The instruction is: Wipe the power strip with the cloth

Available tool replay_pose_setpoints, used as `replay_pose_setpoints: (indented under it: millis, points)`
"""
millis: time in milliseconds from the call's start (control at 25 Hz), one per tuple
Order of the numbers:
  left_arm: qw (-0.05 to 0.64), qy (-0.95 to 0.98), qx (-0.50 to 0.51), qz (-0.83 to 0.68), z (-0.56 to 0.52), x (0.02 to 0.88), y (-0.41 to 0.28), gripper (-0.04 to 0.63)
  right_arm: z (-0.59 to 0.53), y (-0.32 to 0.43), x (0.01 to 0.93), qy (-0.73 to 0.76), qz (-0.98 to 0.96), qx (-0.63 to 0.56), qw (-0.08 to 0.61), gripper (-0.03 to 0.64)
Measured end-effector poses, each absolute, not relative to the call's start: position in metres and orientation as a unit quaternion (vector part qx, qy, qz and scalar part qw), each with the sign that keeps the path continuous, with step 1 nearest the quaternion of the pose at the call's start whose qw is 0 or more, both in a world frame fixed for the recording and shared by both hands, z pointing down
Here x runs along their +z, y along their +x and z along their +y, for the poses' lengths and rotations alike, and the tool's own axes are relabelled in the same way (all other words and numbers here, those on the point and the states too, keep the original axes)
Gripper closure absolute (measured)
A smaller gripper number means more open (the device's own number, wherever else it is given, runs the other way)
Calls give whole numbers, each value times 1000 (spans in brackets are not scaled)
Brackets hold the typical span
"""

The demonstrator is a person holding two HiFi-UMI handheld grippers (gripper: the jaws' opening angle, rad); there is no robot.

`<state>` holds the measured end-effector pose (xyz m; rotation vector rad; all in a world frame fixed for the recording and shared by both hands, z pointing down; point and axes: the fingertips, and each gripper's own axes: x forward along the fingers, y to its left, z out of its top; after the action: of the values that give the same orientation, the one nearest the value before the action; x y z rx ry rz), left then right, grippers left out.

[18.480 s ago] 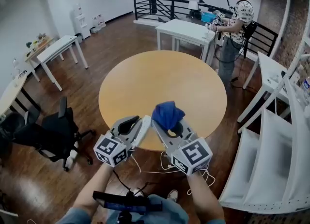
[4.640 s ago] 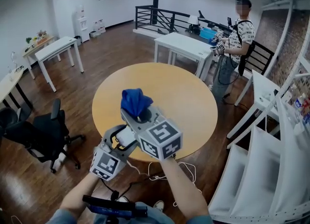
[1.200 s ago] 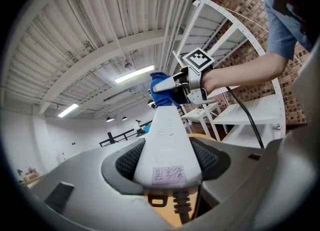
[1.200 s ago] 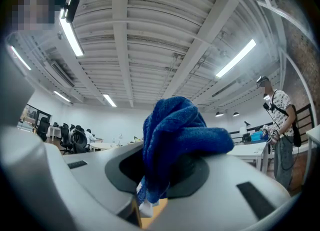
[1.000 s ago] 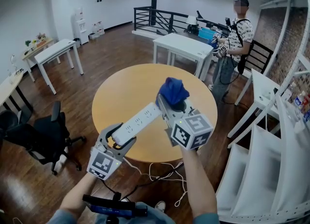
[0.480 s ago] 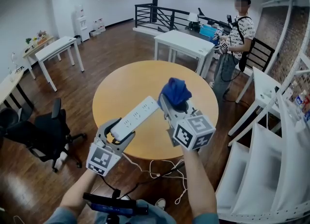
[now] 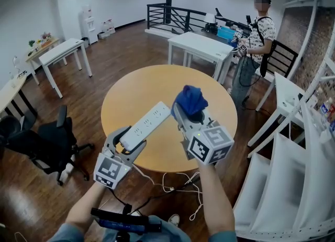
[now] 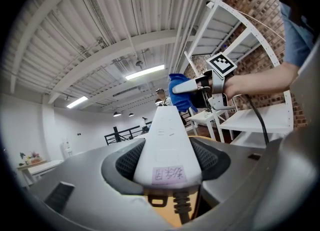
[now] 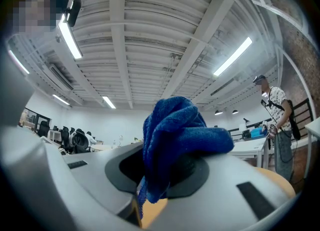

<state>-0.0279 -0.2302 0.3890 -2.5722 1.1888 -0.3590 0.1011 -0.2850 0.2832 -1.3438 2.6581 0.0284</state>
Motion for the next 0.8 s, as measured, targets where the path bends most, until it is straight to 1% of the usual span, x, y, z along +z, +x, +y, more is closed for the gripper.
replay_pose_setpoints:
  millis: [240,360,560,800]
  points:
    - [119,-892,-122,419,-231,389,-30,318,-277,91,290,-443,892,6,88,529]
    - [125,-892,-119,418,-235,391,-30,318,-270,85,290,-436,895,8,95,529]
    - [98,-892,-113,426,-235,390,-30,318,-252,69,290,-417,902,9,113,529]
    - [91,-893,-105,427,-238,390,-30,318,-232,46,298,-393,911,16,124,529]
